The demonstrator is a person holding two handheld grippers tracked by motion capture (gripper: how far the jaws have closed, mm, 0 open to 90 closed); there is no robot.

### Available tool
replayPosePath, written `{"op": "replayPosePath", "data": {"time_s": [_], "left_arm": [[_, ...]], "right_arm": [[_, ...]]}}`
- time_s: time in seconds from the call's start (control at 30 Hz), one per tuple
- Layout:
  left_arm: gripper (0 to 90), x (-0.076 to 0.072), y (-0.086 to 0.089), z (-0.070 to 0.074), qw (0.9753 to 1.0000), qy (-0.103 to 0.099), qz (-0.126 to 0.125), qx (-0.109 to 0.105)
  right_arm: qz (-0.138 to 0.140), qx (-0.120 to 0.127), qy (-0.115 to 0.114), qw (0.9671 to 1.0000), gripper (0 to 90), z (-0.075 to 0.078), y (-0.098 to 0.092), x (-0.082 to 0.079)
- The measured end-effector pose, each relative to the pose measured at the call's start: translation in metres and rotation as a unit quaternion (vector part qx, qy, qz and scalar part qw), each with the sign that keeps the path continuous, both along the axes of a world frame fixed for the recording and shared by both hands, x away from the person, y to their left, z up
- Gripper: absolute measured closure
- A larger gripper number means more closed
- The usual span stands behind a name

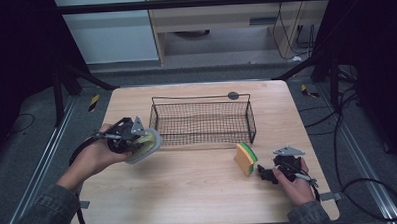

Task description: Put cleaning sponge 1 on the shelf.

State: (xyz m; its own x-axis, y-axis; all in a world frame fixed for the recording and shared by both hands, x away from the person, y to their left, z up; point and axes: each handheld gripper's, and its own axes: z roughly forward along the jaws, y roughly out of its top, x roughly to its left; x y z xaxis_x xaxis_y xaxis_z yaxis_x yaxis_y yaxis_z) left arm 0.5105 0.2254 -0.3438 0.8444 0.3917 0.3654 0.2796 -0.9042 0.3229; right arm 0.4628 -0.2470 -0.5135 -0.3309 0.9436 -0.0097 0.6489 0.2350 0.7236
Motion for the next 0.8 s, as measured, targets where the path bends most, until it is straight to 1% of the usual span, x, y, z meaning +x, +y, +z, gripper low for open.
{"op": "replayPosePath", "data": {"time_s": [0.2, 0.37, 0.43, 0.5, 0.53, 0.6, 0.63, 0.67, 0.7, 0.8], "left_arm": [[70.5, 0.011, -0.014, 0.013, 0.9995, -0.024, -0.018, 0.007], [70.6, 0.019, -0.027, 0.027, 0.9983, -0.043, -0.039, 0.009], [70.6, 0.023, -0.033, 0.031, 0.9972, -0.052, -0.051, 0.016], [70.6, 0.028, -0.038, 0.036, 0.9961, -0.057, -0.063, 0.023], [70.5, 0.029, -0.04, 0.036, 0.9961, -0.057, -0.064, 0.023], [70.5, 0.034, -0.046, 0.041, 0.9948, -0.062, -0.076, 0.027], [70.6, 0.035, -0.05, 0.044, 0.9935, -0.066, -0.086, 0.033], [70.6, 0.035, -0.05, 0.044, 0.9935, -0.066, -0.086, 0.033], [70.6, 0.037, -0.054, 0.047, 0.9922, -0.069, -0.096, 0.037], [70.6, 0.039, -0.06, 0.05, 0.9899, -0.076, -0.111, 0.044]], "right_arm": [[-0.002, 0.004, 0.001, 1.0, 0.4, 0.0, 0.0, 0.0], [-0.001, 0.002, 0.001, 1.0, 0.4, 0.0, 0.0, 0.0], [-0.001, 0.002, 0.001, 1.0, 0.4, 0.0, 0.0, 0.0], [-0.001, 0.002, 0.001, 1.0, 0.4, 0.0, 0.0, 0.0], [-0.002, 0.003, 0.0, 1.0, 0.4, 0.0, 0.0, 0.0], [-0.002, 0.003, 0.0, 1.0, 0.4, 0.0, 0.0, 0.001], [-0.002, 0.002, 0.0, 1.0, 0.4, 0.0, 0.0, 0.0], [-0.002, 0.002, 0.0, 1.0, 0.4, 0.0, 0.0, 0.0], [-0.002, 0.003, 0.0, 1.0, 0.4, 0.0, 0.001, 0.0], [-0.002, 0.002, 0.0, 1.0, 0.4, 0.0, 0.001, 0.0]]}}
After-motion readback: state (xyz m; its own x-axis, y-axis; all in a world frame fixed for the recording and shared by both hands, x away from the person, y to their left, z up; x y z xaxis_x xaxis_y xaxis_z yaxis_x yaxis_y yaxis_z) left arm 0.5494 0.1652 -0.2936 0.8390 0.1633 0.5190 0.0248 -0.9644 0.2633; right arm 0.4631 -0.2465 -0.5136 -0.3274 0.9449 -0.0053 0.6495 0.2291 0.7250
